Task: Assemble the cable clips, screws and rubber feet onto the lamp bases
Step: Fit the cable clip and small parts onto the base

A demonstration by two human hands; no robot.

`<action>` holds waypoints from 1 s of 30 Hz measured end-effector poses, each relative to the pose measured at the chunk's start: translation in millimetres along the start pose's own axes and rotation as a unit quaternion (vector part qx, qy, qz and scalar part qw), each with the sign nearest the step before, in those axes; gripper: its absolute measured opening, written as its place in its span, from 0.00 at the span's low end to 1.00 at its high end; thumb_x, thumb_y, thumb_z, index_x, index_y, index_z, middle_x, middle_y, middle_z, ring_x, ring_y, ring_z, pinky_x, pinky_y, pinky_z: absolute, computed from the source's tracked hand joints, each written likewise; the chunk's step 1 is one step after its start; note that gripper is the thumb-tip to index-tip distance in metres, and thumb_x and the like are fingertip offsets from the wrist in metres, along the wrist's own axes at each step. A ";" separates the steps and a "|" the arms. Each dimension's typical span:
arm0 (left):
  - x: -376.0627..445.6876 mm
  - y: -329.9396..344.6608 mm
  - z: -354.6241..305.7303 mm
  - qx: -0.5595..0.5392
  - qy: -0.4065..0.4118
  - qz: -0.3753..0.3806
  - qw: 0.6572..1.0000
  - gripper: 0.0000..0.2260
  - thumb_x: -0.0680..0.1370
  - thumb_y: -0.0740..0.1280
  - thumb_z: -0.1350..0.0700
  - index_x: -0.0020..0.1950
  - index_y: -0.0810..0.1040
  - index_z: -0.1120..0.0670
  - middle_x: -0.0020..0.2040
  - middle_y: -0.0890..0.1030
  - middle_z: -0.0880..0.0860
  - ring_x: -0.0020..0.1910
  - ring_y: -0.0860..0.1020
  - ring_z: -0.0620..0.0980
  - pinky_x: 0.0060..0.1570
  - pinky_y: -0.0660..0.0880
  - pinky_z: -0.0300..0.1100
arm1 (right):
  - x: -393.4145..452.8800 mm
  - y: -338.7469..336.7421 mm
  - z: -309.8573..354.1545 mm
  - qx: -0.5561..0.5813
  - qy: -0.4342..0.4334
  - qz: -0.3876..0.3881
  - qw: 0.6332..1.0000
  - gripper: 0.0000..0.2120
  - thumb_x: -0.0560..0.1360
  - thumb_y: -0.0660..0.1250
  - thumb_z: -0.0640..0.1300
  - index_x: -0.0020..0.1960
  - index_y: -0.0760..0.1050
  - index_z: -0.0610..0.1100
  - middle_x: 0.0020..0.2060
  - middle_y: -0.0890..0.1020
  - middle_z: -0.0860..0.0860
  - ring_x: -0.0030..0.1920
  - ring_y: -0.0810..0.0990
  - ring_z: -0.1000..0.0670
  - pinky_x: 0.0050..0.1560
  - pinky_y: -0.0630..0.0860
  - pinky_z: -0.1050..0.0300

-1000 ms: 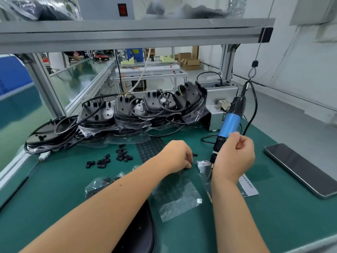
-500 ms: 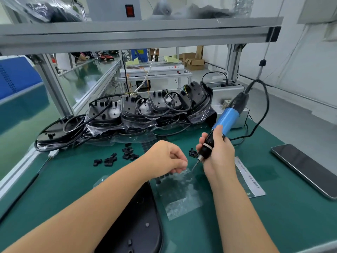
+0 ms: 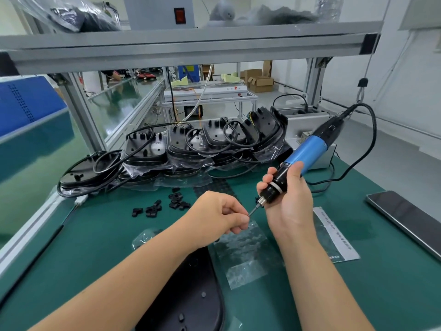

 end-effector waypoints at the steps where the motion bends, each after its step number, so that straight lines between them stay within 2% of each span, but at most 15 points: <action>1: -0.7 0.8 0.7 -0.006 -0.003 -0.006 1.000 0.05 0.76 0.70 0.60 0.40 0.82 0.54 0.35 0.85 0.49 0.32 0.80 0.40 0.32 0.73 0.31 | 0.1 -0.2 -0.2 0.000 -0.001 -0.001 1.000 0.13 0.82 0.58 0.53 0.52 0.71 0.42 0.34 0.78 0.49 0.30 0.75 0.53 0.30 0.74 0.59; 5: -2.1 2.0 1.9 -0.038 -0.018 -0.046 0.998 0.03 0.74 0.72 0.60 0.40 0.82 0.55 0.33 0.84 0.49 0.31 0.79 0.41 0.31 0.73 0.32 | -0.4 0.4 -1.3 -0.008 -0.005 0.001 1.000 0.12 0.81 0.59 0.53 0.52 0.70 0.43 0.34 0.79 0.49 0.31 0.76 0.53 0.30 0.74 0.59; 10: -10.7 1.7 -0.2 0.039 0.013 -0.079 0.996 0.04 0.74 0.73 0.57 0.43 0.80 0.49 0.35 0.83 0.44 0.33 0.81 0.40 0.33 0.74 0.32 | -4.0 3.4 -4.5 -0.015 0.000 0.020 1.000 0.12 0.80 0.61 0.52 0.52 0.71 0.42 0.34 0.80 0.48 0.32 0.79 0.52 0.37 0.80 0.56; 12: -17.0 -5.2 -1.1 0.062 0.012 -0.065 0.996 0.07 0.74 0.73 0.51 0.50 0.80 0.47 0.36 0.84 0.43 0.35 0.81 0.38 0.39 0.77 0.36 | -7.1 8.3 -6.1 -0.011 0.002 0.033 0.999 0.12 0.80 0.62 0.51 0.52 0.71 0.42 0.35 0.80 0.47 0.33 0.80 0.51 0.40 0.81 0.54; 14: -25.1 -20.3 -2.5 0.139 0.011 -0.039 0.989 0.16 0.73 0.70 0.41 0.58 0.79 0.44 0.39 0.84 0.40 0.38 0.80 0.34 0.43 0.76 0.33 | -12.2 15.6 -9.1 -0.008 0.011 0.054 0.998 0.13 0.77 0.64 0.51 0.52 0.71 0.41 0.35 0.81 0.46 0.34 0.81 0.51 0.41 0.81 0.53; 15: -30.8 -33.4 -3.8 0.175 0.016 -0.049 0.983 0.19 0.73 0.66 0.37 0.59 0.79 0.43 0.41 0.83 0.38 0.40 0.79 0.32 0.43 0.74 0.31 | -15.0 20.0 -10.9 -0.009 0.018 0.069 0.997 0.14 0.74 0.66 0.51 0.52 0.70 0.41 0.35 0.81 0.46 0.35 0.81 0.50 0.41 0.81 0.53; 17: -46.8 -68.1 -5.5 0.175 0.024 -0.116 0.978 0.16 0.74 0.62 0.36 0.54 0.81 0.42 0.41 0.83 0.36 0.42 0.79 0.31 0.41 0.74 0.33 | -20.2 29.7 -13.7 -0.017 0.029 0.101 0.994 0.17 0.71 0.67 0.51 0.53 0.69 0.42 0.35 0.81 0.47 0.34 0.80 0.50 0.40 0.80 0.54; 19: -65.9 -100.9 6.3 0.147 0.006 -0.174 0.974 0.12 0.76 0.62 0.40 0.46 0.83 0.43 0.41 0.84 0.39 0.42 0.81 0.35 0.45 0.78 0.41 | -25.1 40.3 -16.3 -0.025 0.040 0.129 0.990 0.17 0.70 0.67 0.50 0.54 0.69 0.42 0.35 0.81 0.47 0.33 0.78 0.51 0.37 0.79 0.55; 20: -74.6 -111.1 15.8 0.147 -0.016 -0.168 0.975 0.12 0.76 0.63 0.41 0.45 0.84 0.44 0.41 0.84 0.41 0.42 0.82 0.39 0.48 0.79 0.44 | -27.2 46.7 -18.2 -0.025 0.045 0.144 0.988 0.17 0.70 0.68 0.49 0.54 0.69 0.42 0.34 0.80 0.48 0.32 0.77 0.51 0.36 0.78 0.55; 22: -89.2 -115.4 37.3 0.139 -0.079 -0.096 0.983 0.13 0.75 0.65 0.38 0.45 0.84 0.45 0.44 0.85 0.46 0.44 0.82 0.46 0.51 0.79 0.47 | -31.6 61.9 -23.0 -0.024 0.059 0.176 0.982 0.17 0.71 0.68 0.48 0.55 0.69 0.43 0.35 0.79 0.48 0.32 0.76 0.51 0.35 0.76 0.55; 24: -100.2 -108.5 52.6 0.122 -0.109 -0.033 0.986 0.12 0.73 0.68 0.39 0.46 0.84 0.45 0.44 0.85 0.44 0.43 0.82 0.42 0.51 0.78 0.44 | -36.9 79.1 -30.0 -0.034 0.068 0.211 0.974 0.17 0.71 0.69 0.48 0.56 0.69 0.44 0.35 0.77 0.48 0.33 0.75 0.50 0.34 0.76 0.55; 27: -105.3 -102.7 60.3 0.073 -0.087 -0.034 0.993 0.08 0.70 0.76 0.47 0.47 0.83 0.46 0.47 0.84 0.42 0.47 0.82 0.38 0.54 0.78 0.42 | -48.2 101.6 -42.5 -0.072 0.064 0.260 0.961 0.18 0.70 0.70 0.50 0.55 0.69 0.44 0.35 0.77 0.49 0.32 0.74 0.50 0.34 0.75 0.56; 30: -105.9 -98.0 60.4 0.105 -0.063 -0.058 0.991 0.12 0.67 0.75 0.44 0.48 0.82 0.43 0.47 0.83 0.37 0.48 0.80 0.34 0.50 0.75 0.36 | -58.7 113.3 -55.5 -0.101 0.053 0.291 0.950 0.20 0.68 0.71 0.52 0.55 0.70 0.44 0.35 0.77 0.49 0.31 0.74 0.50 0.34 0.75 0.56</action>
Point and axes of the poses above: each hand's wrist, its own x-axis towards the middle knuckle, its own y-axis out of the palm, z = x × y, the point moved 4 cm from there along x, towards the middle knuckle
